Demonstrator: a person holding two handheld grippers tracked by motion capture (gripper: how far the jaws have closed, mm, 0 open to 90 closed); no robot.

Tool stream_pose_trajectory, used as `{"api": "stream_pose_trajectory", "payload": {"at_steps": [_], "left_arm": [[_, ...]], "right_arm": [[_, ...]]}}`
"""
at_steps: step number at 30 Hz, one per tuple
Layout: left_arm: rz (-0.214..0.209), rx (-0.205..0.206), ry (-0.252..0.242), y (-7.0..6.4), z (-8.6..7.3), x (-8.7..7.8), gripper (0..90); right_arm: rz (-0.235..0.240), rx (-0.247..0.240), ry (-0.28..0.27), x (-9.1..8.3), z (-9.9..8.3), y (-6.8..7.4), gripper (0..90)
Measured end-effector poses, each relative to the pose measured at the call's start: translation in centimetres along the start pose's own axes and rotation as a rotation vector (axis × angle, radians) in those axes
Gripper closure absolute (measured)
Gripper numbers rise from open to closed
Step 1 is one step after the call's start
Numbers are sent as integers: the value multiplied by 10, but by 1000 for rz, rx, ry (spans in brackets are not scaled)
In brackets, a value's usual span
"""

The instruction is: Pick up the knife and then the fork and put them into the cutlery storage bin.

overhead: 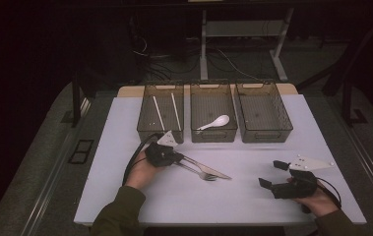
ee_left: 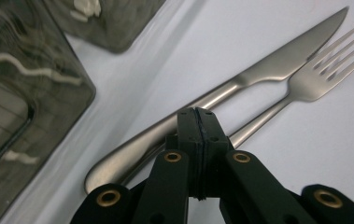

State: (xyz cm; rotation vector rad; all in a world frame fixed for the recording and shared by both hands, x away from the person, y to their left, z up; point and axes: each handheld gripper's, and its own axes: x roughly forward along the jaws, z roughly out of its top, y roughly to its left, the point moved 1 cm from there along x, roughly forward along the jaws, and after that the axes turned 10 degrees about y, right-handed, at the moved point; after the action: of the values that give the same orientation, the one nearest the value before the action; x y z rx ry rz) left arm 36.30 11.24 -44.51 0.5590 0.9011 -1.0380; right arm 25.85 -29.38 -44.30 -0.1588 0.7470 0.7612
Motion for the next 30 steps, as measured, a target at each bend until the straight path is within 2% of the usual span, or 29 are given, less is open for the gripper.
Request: {"api": "stream_pose_trajectory", "payload": {"at_steps": [8,15,23,30], "left_arm": [[4,8,17,2,-1,4,891],[-20,24,38,-2,-2,4,891],[-60,53,64,-12,-11,-5,891],[-78,86,96,-28,-18,-11,891]], "right_arm": [[-2,-2,1,0,0,0,121],[-5,-2,2,0,0,0,121],[-6,-2,-1,-1,0,0,120],[-8,1,-2,-1,0,0,120]]}}
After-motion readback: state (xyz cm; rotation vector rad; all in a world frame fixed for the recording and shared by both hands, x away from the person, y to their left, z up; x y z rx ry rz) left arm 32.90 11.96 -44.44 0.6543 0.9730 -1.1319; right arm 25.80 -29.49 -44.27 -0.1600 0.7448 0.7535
